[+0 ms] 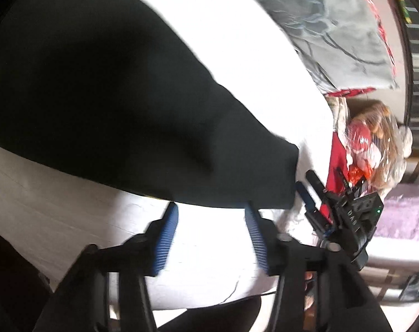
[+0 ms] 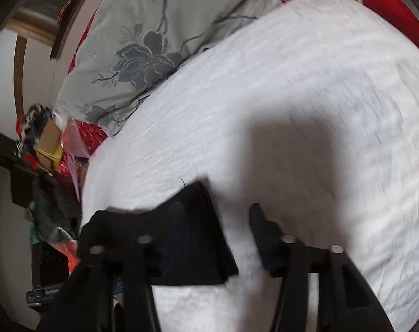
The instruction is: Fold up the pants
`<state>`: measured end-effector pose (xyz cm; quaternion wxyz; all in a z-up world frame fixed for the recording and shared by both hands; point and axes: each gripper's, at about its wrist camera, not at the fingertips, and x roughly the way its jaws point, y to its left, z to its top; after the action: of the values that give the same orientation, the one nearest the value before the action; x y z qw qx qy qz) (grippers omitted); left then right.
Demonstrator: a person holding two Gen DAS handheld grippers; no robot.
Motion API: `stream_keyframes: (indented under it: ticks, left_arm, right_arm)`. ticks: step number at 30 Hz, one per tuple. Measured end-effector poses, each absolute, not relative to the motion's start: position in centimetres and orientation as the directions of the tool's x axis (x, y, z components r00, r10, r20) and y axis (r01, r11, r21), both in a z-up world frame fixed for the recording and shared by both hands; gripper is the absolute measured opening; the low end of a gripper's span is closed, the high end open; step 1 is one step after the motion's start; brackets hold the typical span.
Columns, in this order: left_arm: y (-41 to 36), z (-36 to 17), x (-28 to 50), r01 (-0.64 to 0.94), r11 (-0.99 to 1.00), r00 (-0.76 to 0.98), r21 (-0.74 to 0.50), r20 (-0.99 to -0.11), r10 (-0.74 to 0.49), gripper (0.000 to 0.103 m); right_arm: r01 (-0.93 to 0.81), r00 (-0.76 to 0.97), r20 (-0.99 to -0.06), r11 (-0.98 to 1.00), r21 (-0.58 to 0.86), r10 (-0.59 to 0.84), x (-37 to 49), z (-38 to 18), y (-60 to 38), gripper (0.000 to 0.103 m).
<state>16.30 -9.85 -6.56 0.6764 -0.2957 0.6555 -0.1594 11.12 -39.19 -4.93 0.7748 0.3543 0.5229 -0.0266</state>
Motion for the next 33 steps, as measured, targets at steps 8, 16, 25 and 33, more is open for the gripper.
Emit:
stream_keyframes:
  ticks: [8,16,25,33]
  left_arm:
    - [-13.6,-8.9,16.9,-0.192,0.759,0.012,-0.622,-0.775,-0.632,0.051]
    - [-14.6,-10.9,18.8,-0.229,0.778,-0.012,-0.586,-0.797,-0.604,0.026]
    - [-16.8,-11.9,18.5,-0.239,0.769,-0.037,-0.593,-0.785,-0.618,0.013]
    - [-19.1,-9.8,17.7,-0.203,0.747,0.007,-0.633,-0.764,-0.645,0.049]
  right_arm:
    - [0.432,0.463,-0.761,0.635,0.641,0.454,9.7,-7.0,-38.8,0.055]
    - [0.407,0.391,-0.795,0.688,0.601,0.464,11.1,-7.6,-37.4,0.013]
    - [0.389,0.373,-0.801,0.705,0.593,0.468,8.3,-7.6,-37.1,0.019]
    - [0.39,0.478,-0.747,0.65,0.652,0.462,10.3,-5.5,-39.4,0.048]
